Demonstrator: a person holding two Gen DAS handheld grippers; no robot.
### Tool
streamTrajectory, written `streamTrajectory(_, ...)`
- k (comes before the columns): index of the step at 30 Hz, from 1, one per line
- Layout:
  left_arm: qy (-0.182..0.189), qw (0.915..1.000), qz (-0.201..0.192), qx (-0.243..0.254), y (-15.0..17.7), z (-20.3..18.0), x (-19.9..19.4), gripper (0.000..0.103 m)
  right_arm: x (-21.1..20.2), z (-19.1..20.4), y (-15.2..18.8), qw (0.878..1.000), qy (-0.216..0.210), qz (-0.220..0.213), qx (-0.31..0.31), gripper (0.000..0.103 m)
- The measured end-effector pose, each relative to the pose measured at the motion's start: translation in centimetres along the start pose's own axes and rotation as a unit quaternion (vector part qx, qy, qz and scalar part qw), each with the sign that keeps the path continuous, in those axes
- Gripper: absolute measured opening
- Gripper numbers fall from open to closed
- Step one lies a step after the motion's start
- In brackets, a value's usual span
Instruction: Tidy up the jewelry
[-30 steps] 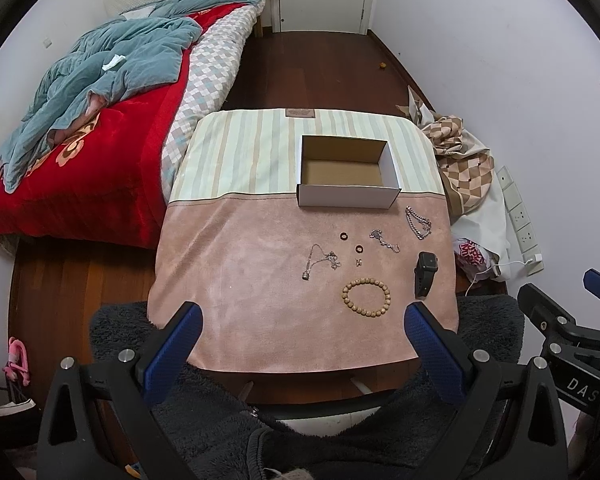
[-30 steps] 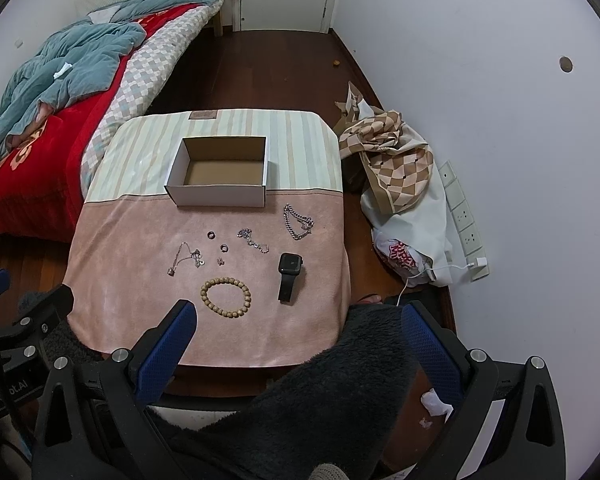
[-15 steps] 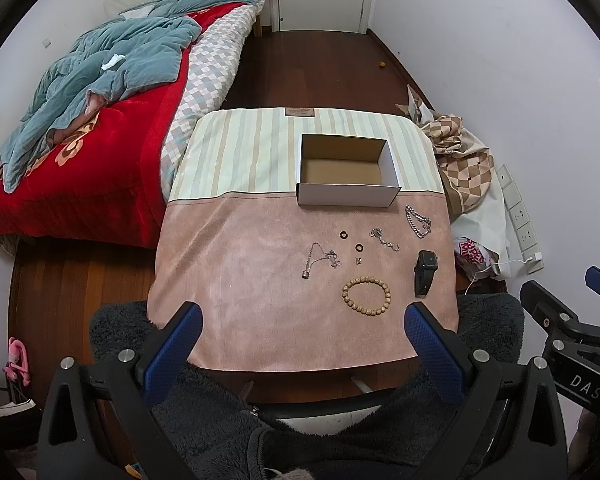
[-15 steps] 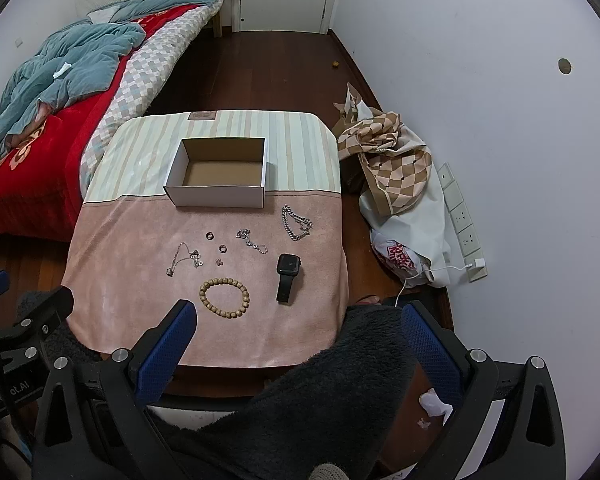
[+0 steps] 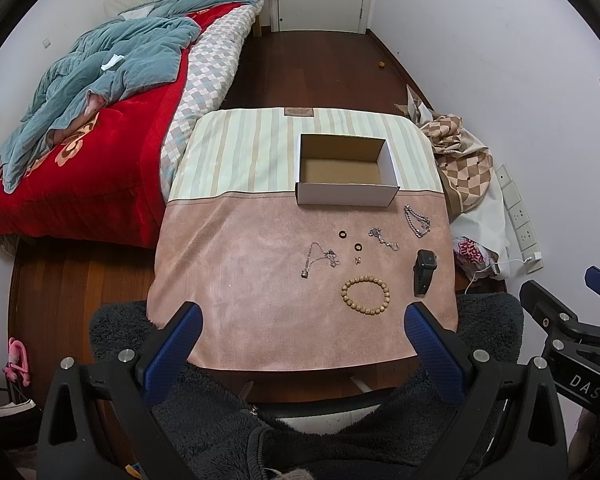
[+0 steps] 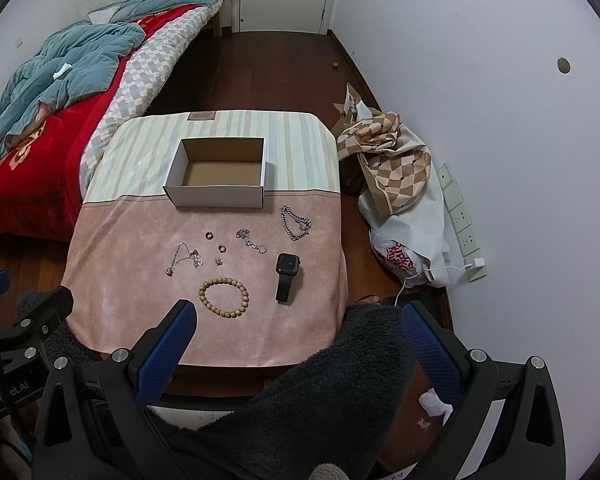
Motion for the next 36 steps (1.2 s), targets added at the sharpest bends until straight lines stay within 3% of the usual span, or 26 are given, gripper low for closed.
streamTrajectory(29, 0.001, 1.0, 0.002, -0.001, 0.2, -0.4, 0.2, 0.103, 0.0, -0.3, -0.2, 1.0, -0.001, -0.005, 0.005, 0.103)
streamTrajectory(36, -0.031, 0.9992, -0.018, -0.017, -1.6, -0.7, 3.3, 0.103, 3.1, -3.2, -1.6, 0.999, 0.001, -0.016, 0.052, 0.103)
Point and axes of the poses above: each gripper's, at about its wrist camera, not at the fingertips, and x roughly the way its jaws point, z to its left, y to its underside, the point moved 5 cm from there along x, roughly the way its jaws point, and after that the axes turned 14 degrees about -y, right-handed, at the moved point
